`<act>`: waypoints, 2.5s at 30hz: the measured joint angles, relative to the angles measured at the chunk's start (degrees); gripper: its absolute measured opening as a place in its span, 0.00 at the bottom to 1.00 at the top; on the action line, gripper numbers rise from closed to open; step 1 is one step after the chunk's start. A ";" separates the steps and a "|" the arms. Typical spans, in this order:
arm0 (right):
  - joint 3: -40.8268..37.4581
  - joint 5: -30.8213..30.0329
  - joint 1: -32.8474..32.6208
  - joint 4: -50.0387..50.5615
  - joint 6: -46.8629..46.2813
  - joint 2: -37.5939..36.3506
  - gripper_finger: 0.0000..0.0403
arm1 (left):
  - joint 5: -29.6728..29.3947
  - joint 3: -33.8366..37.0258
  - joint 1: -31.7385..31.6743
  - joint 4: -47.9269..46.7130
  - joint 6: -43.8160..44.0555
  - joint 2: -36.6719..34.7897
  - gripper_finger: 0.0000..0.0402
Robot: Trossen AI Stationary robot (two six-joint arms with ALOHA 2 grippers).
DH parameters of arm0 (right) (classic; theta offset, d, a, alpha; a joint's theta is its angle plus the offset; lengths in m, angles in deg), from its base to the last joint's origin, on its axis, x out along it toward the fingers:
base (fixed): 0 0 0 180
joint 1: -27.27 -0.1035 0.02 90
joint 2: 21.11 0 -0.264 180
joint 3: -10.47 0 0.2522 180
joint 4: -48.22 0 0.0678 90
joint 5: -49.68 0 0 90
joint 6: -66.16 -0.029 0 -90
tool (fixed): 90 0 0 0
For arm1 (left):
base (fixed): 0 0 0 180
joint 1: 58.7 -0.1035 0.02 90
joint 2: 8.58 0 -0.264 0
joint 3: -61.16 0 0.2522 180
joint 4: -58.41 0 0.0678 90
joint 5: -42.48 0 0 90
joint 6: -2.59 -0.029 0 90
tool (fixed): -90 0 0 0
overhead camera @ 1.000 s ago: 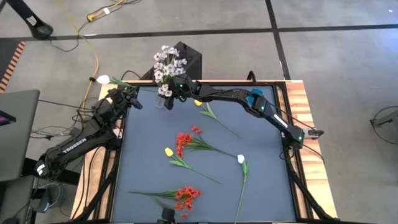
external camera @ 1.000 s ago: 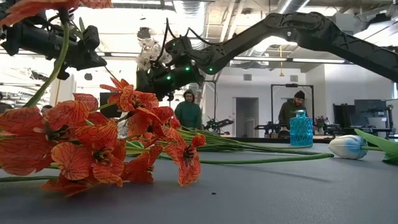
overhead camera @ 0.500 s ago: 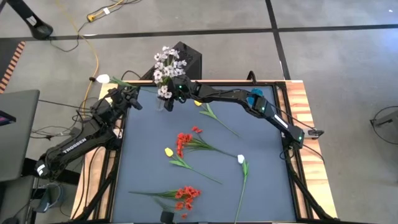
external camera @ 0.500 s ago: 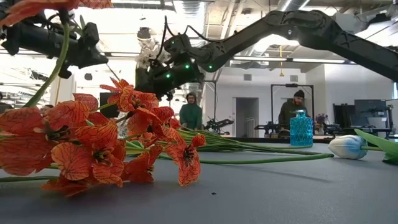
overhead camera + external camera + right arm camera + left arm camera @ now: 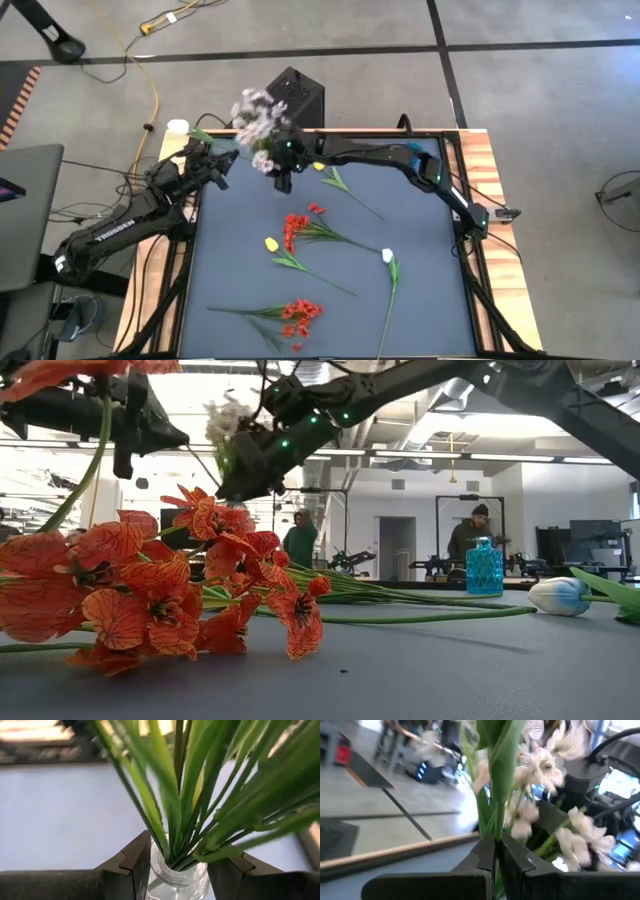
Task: Sort flowers into vase by color
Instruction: Put the top white tulip flower into the transparent vase
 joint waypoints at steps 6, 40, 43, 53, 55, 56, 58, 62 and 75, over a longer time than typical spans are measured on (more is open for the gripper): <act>0.02 -3.60 -4.14 1.16 1.20 0.68 0.45 | -4.98 0.00 8.88 0.01 -1.47 1.45 0.00; 0.06 -4.32 -4.28 -3.04 -1.36 0.68 0.46 | -12.90 0.00 24.62 -3.73 -1.49 10.99 0.10; 0.08 -4.75 -4.20 -3.31 -1.36 0.68 0.46 | -12.55 0.07 24.42 -5.21 -1.74 9.63 0.13; 0.12 -4.84 -4.10 -3.16 -1.38 0.66 0.46 | -15.06 0.07 24.14 -9.25 -3.18 3.97 0.16; 0.12 -4.80 -4.12 -3.05 -1.38 0.66 0.46 | -17.34 0.07 24.14 -9.23 -3.19 2.77 0.16; 0.12 -4.76 -4.13 -3.04 -1.38 0.66 0.46 | -18.52 0.07 24.12 -9.23 -3.19 2.22 0.16; 0.12 -4.74 -4.13 -3.04 -1.38 0.66 0.46 | -20.47 0.07 24.12 -9.69 -3.21 1.03 0.16; 0.11 -4.67 -4.07 -3.31 -1.37 0.66 0.46 | -21.98 0.07 24.12 -14.32 -3.15 -1.80 0.16; 0.23 -1.72 0.90 -21.70 -1.40 5.29 0.46 | -21.67 -6.64 24.09 -39.78 4.67 -9.18 0.16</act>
